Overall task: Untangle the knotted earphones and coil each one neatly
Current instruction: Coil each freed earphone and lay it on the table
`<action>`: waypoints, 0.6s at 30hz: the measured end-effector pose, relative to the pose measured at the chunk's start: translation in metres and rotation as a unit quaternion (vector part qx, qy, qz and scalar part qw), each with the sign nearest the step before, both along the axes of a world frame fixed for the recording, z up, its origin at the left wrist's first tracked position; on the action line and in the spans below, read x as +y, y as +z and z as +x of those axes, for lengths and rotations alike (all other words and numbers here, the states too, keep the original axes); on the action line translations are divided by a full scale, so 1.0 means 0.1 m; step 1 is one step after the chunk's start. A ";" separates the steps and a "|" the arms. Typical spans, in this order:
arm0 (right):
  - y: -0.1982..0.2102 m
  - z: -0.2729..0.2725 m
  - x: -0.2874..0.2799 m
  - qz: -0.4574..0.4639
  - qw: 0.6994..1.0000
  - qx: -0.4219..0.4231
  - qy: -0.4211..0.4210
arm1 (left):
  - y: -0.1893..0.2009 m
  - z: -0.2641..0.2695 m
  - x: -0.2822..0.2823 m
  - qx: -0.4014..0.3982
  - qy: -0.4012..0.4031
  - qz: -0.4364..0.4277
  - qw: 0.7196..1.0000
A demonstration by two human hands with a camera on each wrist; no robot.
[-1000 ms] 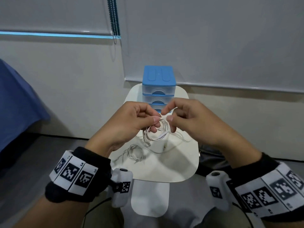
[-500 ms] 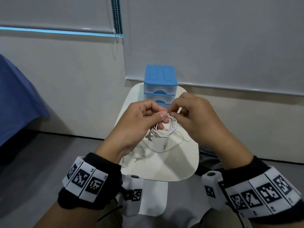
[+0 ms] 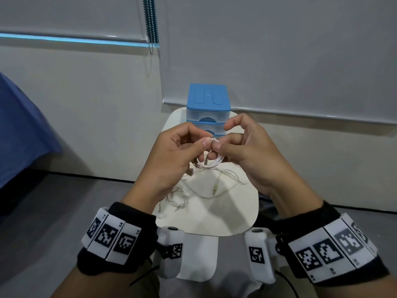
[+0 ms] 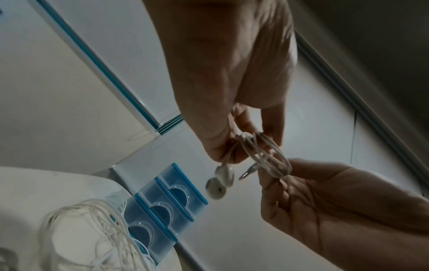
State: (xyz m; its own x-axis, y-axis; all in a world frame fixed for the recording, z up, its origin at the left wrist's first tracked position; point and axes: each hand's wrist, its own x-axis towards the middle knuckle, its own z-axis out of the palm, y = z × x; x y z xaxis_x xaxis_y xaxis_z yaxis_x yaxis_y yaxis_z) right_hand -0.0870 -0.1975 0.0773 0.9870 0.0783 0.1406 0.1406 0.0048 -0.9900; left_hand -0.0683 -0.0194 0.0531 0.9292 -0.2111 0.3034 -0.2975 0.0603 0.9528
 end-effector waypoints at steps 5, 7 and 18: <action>0.05 0.00 0.01 0.104 0.991 0.074 0.039 | 0.00 -0.03 0.04 0.033 -0.086 -0.040 0.995; 0.06 0.00 -0.01 0.151 0.979 0.116 0.074 | 0.00 -0.04 0.03 0.039 -0.095 -0.048 0.994; 0.13 -0.06 -0.07 -0.048 0.997 0.010 0.064 | 0.06 0.00 -0.06 -0.047 -0.029 0.046 0.997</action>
State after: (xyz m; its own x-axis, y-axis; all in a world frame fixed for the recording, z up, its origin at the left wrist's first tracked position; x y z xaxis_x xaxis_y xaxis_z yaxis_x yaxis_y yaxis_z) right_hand -0.0927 -0.2042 0.0903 0.9705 0.2158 0.1077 0.1261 -0.0735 -0.9893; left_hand -0.0687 -0.0257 0.0591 0.8825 -0.2957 0.3656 -0.3846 -0.0066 0.9231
